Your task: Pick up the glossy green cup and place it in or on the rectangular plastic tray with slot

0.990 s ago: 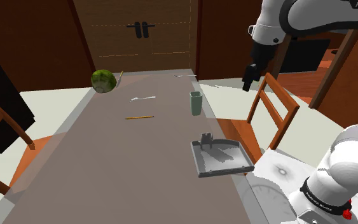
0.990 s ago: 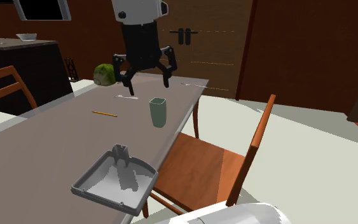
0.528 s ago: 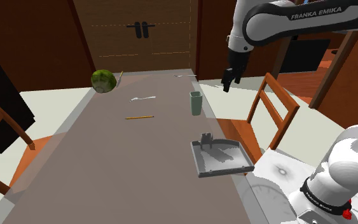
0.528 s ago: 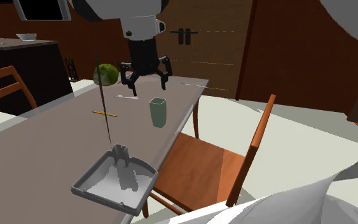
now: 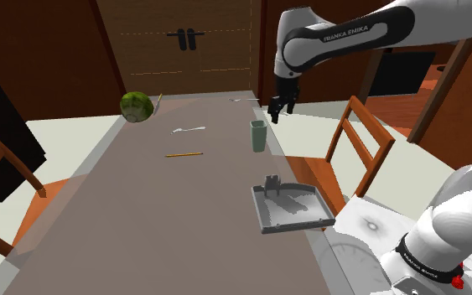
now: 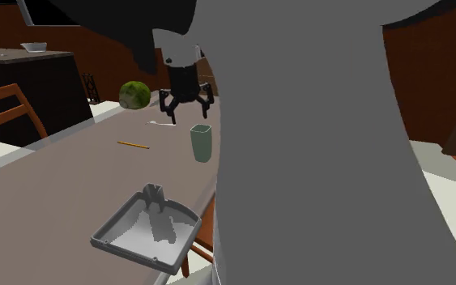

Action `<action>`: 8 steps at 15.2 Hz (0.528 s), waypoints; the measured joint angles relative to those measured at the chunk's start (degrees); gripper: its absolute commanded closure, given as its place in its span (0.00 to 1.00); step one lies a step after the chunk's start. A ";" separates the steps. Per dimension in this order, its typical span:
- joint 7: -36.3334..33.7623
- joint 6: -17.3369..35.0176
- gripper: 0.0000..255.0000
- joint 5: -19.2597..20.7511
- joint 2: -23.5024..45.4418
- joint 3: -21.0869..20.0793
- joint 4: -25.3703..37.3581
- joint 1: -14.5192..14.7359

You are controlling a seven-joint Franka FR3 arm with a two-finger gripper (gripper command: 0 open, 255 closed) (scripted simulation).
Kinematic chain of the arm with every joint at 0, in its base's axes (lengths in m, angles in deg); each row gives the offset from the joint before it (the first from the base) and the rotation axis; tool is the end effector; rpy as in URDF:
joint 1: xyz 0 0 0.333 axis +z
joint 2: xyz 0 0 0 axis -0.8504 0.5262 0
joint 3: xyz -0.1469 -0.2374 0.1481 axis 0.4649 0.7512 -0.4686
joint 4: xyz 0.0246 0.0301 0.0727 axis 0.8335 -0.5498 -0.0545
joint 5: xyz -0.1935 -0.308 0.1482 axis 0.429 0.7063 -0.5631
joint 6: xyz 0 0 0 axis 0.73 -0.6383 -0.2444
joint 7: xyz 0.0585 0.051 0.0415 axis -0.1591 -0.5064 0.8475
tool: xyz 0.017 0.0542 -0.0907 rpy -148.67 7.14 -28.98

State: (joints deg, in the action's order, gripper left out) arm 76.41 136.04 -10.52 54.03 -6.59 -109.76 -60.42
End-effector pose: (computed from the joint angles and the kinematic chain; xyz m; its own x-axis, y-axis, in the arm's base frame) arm 0.5209 0.0056 0.5138 0.9983 0.0378 0.0433 0.0354 -0.9978 0.0559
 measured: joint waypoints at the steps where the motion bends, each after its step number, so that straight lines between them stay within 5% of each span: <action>1: -0.22 0.80 0.00 0.05 2.38 -0.01 1.32 -0.04; 8: -0.60 1.96 0.00 0.06 18.14 0.46 14.36 -0.44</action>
State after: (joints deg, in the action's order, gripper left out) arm 75.81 138.00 -10.46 72.17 -6.14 -95.39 -60.86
